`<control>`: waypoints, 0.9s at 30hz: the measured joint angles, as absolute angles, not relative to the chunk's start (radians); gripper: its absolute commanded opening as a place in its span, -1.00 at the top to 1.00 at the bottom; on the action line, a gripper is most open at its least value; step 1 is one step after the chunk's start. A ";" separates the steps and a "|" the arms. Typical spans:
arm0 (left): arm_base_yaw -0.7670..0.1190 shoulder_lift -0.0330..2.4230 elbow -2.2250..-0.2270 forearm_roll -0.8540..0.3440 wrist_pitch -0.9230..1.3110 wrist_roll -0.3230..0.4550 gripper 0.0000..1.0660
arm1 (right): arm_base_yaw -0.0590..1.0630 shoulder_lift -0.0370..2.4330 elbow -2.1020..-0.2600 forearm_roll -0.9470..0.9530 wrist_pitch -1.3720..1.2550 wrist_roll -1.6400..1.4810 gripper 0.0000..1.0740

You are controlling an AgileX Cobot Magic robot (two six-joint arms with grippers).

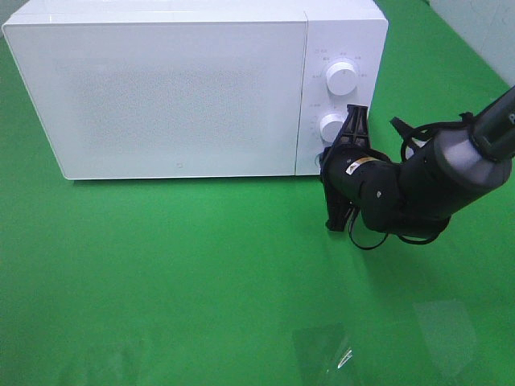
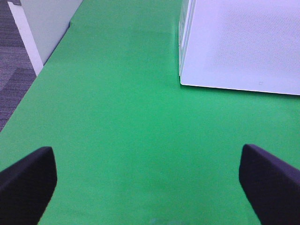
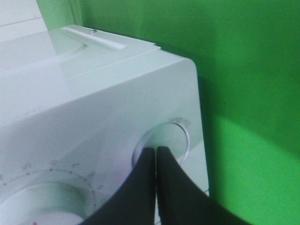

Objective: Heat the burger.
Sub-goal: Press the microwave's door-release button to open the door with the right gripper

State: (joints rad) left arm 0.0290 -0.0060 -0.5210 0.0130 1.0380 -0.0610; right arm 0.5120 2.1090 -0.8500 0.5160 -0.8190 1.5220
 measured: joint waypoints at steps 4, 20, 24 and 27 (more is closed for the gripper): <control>0.029 -0.006 -0.521 0.013 1.038 -0.061 -0.88 | 0.516 2.127 -0.851 0.540 -0.876 1.522 1.00; 0.029 -0.006 -0.521 0.013 1.038 -0.061 -0.88 | 0.538 2.214 -0.940 0.620 -0.921 1.496 1.00; 0.029 -0.006 -0.521 0.013 1.038 -0.061 -0.88 | 0.538 2.223 -0.957 0.637 -0.900 1.486 1.00; 0.029 -0.006 -0.521 0.013 1.038 -0.061 -0.88 | 0.539 2.224 -0.961 0.647 -0.897 1.471 1.00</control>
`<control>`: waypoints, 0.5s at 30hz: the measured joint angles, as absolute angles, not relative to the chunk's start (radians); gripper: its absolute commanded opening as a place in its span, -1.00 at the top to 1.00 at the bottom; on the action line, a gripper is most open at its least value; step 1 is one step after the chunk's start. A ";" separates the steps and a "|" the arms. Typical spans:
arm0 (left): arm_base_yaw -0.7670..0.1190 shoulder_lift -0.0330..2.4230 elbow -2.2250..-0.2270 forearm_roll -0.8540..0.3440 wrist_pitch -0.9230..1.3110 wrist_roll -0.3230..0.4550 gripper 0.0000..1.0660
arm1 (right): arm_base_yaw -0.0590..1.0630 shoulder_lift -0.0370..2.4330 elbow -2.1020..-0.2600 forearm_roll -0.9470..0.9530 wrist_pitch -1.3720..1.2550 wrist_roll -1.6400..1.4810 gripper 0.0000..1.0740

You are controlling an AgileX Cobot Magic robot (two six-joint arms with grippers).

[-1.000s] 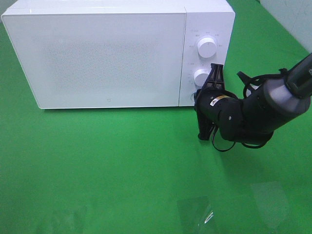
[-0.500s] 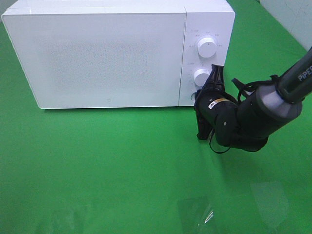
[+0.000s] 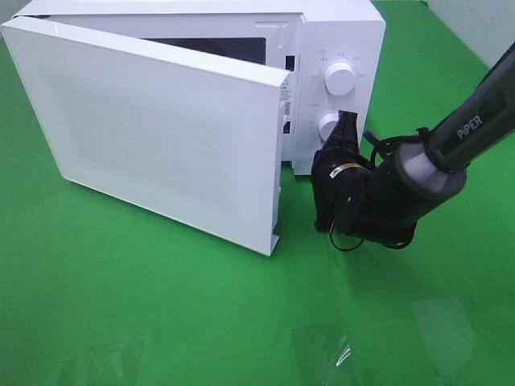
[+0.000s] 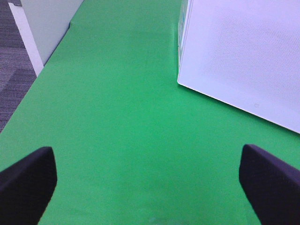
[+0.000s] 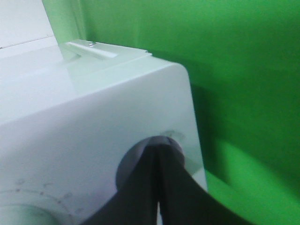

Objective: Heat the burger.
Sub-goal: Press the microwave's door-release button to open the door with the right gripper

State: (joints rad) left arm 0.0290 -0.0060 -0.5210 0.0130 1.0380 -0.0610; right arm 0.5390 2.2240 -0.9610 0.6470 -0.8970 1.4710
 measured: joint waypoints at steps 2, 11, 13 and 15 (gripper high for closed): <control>0.029 -0.006 -0.521 0.013 1.038 -0.061 -0.88 | 0.540 2.224 -0.961 0.652 -0.897 1.468 1.00; 0.029 -0.006 -0.521 0.013 1.038 -0.061 -0.88 | 0.541 2.224 -0.962 0.659 -0.897 1.462 1.00; 0.029 -0.006 -0.521 0.013 1.038 -0.061 -0.88 | 0.541 2.224 -0.962 0.660 -0.898 1.460 1.00; 0.029 -0.006 -0.521 0.013 1.038 -0.061 -0.88 | 0.541 2.224 -0.962 0.660 -0.899 1.460 1.00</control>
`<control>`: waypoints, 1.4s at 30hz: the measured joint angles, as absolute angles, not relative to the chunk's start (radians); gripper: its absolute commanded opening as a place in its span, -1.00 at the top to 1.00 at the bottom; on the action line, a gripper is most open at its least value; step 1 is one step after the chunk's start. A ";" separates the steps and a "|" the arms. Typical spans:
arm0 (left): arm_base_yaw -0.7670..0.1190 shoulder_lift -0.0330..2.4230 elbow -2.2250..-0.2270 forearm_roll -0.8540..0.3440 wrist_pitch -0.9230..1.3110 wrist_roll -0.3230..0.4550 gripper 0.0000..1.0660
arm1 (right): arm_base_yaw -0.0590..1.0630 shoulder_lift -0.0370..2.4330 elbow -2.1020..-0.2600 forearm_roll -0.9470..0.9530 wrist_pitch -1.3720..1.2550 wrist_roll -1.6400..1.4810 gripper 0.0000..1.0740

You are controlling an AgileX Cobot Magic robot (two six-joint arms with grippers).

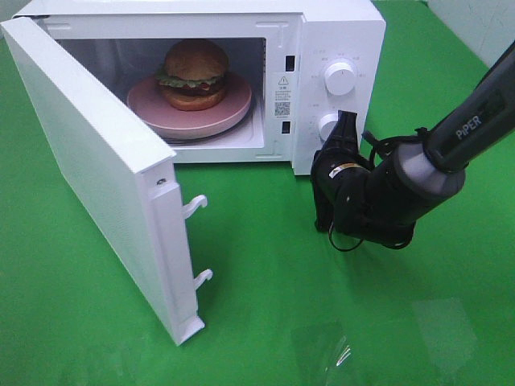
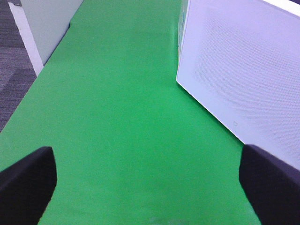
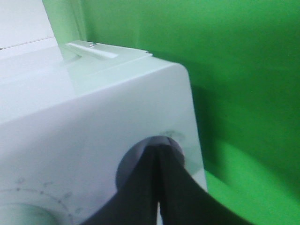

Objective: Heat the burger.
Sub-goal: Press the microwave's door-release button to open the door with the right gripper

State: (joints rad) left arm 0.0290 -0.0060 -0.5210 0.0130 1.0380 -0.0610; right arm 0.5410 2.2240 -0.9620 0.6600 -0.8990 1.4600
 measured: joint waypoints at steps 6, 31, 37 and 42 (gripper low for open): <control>0.029 -0.006 -0.521 0.013 1.038 -0.061 -0.88 | 0.541 2.224 -0.962 0.659 -0.899 1.458 1.00; 0.029 -0.006 -0.521 0.013 1.038 -0.061 -0.88 | 0.544 2.199 -0.953 0.650 -0.867 1.387 1.00; 0.029 -0.006 -0.521 0.013 1.038 -0.061 -0.88 | 0.537 2.172 -0.915 0.594 -0.864 1.384 1.00; 0.029 -0.006 -0.521 0.013 1.038 -0.061 -0.88 | 0.529 2.128 -0.880 0.542 -0.811 1.382 1.00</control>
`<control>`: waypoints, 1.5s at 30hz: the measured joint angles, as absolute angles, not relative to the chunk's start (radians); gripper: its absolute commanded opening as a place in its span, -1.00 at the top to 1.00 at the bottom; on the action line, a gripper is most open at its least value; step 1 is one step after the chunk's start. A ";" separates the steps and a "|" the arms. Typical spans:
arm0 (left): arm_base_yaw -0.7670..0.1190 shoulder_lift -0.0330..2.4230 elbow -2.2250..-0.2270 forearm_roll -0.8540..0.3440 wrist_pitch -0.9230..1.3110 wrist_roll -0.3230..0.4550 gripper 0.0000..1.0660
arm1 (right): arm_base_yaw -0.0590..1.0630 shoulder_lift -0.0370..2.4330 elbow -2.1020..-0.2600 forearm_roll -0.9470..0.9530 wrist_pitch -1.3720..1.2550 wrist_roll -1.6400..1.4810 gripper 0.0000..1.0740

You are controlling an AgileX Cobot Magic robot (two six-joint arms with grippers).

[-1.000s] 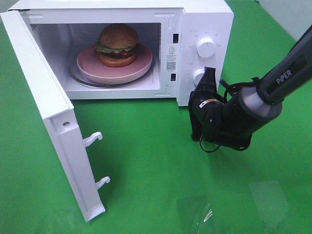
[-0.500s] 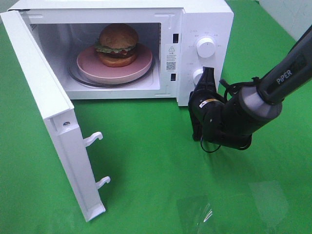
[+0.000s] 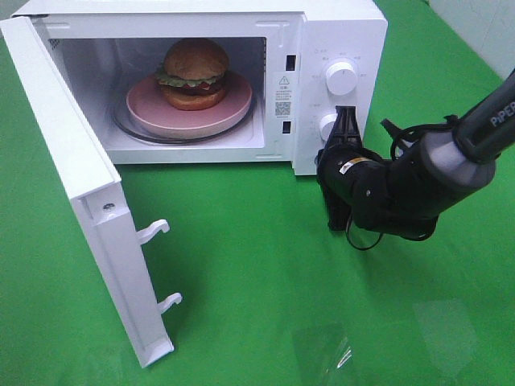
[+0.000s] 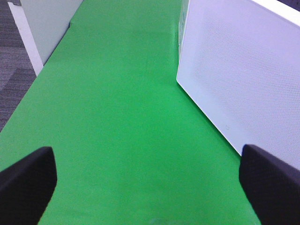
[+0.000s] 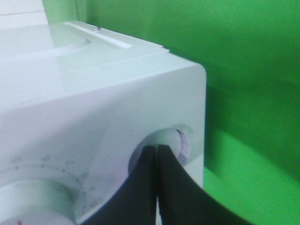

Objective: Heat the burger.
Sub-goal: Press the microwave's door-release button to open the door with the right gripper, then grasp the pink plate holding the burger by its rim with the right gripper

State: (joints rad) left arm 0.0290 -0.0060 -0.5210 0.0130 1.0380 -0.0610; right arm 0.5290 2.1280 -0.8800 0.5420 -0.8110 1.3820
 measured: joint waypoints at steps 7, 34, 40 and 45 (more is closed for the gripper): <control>0.029 -0.006 -0.521 0.013 1.038 -0.061 -0.88 | 0.534 2.039 -0.826 0.370 -0.696 1.355 1.00; 0.029 -0.006 -0.521 0.013 1.038 -0.061 -0.88 | 0.535 1.579 -0.750 0.310 0.184 0.337 0.92; 0.029 -0.006 -0.521 0.013 1.038 -0.061 -0.88 | 0.535 1.515 -0.783 0.299 0.373 0.181 0.89; 0.029 -0.006 -0.521 0.013 1.038 -0.061 -0.88 | 0.535 1.508 -0.842 0.262 0.519 0.123 0.87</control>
